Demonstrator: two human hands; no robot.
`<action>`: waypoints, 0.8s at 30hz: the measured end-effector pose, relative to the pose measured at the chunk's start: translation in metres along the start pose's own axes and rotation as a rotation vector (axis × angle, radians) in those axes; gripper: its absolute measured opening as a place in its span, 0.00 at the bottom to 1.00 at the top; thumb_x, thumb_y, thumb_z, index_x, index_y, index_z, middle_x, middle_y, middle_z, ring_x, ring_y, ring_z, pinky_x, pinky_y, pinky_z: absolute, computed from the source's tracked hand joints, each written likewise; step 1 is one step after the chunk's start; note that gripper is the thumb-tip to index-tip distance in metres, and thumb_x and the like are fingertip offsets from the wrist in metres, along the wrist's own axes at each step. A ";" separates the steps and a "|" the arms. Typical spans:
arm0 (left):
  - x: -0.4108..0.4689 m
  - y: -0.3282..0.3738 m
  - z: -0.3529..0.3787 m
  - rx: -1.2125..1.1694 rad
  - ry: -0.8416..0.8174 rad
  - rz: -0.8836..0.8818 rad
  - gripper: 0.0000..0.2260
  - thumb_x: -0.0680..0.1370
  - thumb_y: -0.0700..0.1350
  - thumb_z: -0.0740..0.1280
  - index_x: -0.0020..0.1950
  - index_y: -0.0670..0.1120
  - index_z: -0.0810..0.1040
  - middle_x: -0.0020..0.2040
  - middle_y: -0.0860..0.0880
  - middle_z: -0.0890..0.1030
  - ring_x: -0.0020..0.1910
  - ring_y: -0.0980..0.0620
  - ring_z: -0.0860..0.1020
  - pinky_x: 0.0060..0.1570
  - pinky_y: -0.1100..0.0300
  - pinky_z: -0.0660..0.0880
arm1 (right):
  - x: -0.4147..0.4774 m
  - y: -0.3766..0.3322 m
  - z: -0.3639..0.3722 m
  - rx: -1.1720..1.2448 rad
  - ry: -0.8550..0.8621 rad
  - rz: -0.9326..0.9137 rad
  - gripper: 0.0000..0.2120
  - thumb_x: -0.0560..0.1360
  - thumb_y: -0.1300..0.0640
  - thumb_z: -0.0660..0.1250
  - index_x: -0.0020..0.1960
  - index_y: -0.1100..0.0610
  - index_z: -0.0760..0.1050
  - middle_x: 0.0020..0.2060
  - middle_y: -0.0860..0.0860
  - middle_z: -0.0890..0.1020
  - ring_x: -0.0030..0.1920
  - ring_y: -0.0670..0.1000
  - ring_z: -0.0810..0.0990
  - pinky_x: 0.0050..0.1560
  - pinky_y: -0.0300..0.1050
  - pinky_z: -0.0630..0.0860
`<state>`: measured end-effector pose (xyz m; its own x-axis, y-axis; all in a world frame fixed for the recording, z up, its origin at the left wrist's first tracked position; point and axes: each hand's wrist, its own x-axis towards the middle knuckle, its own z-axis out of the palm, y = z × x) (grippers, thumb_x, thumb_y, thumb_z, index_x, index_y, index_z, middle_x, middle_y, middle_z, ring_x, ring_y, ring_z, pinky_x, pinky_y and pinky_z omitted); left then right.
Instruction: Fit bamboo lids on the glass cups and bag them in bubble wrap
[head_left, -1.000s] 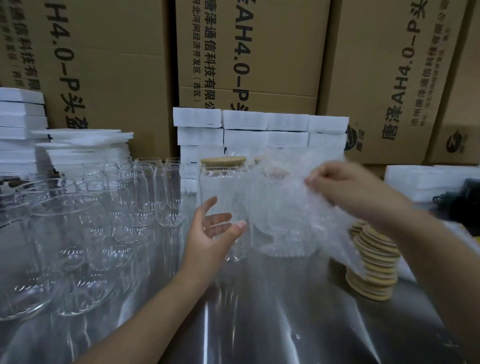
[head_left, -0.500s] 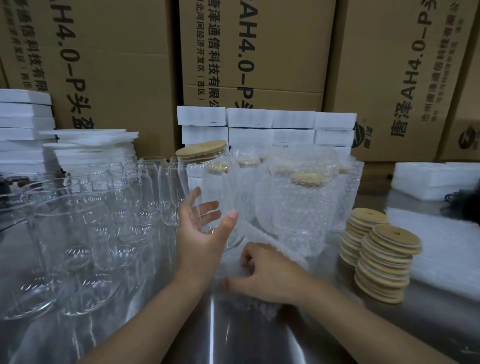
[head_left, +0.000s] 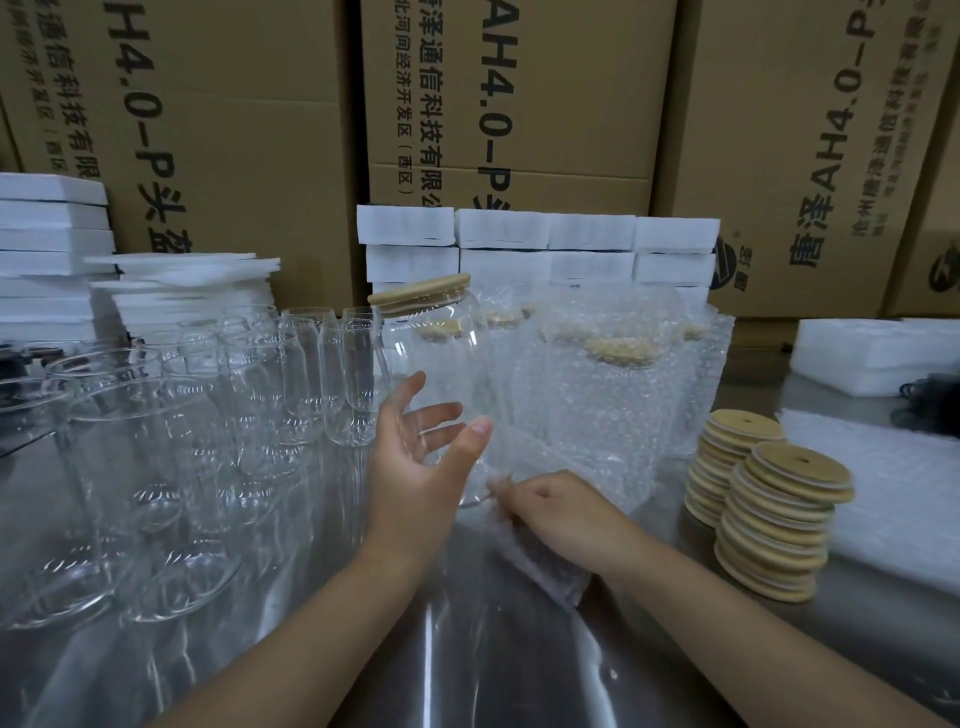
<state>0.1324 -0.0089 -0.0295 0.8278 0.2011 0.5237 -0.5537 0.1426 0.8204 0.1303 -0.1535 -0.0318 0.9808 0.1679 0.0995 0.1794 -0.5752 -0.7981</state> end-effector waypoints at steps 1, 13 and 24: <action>0.000 0.001 0.001 0.002 -0.003 0.000 0.31 0.58 0.61 0.72 0.60 0.61 0.69 0.52 0.49 0.81 0.46 0.60 0.82 0.46 0.57 0.77 | 0.000 0.001 0.001 0.009 0.003 -0.003 0.23 0.74 0.35 0.60 0.34 0.51 0.81 0.30 0.40 0.82 0.32 0.38 0.80 0.42 0.37 0.73; -0.002 0.008 0.001 0.009 0.045 -0.024 0.21 0.65 0.53 0.70 0.56 0.60 0.70 0.51 0.51 0.81 0.43 0.61 0.82 0.41 0.63 0.80 | 0.001 0.009 0.009 -0.136 0.064 -0.056 0.15 0.62 0.37 0.72 0.39 0.46 0.77 0.36 0.40 0.81 0.38 0.38 0.79 0.41 0.35 0.73; -0.004 0.009 0.003 -0.004 0.019 -0.020 0.21 0.66 0.52 0.70 0.58 0.58 0.70 0.50 0.50 0.81 0.42 0.60 0.82 0.40 0.66 0.79 | -0.005 0.005 -0.014 -0.183 -0.349 -0.067 0.36 0.58 0.45 0.72 0.65 0.44 0.69 0.57 0.37 0.75 0.55 0.38 0.77 0.56 0.35 0.74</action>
<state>0.1242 -0.0110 -0.0241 0.8370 0.2170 0.5024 -0.5372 0.1509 0.8299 0.1276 -0.1689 -0.0279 0.8873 0.4534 -0.0850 0.2838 -0.6818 -0.6742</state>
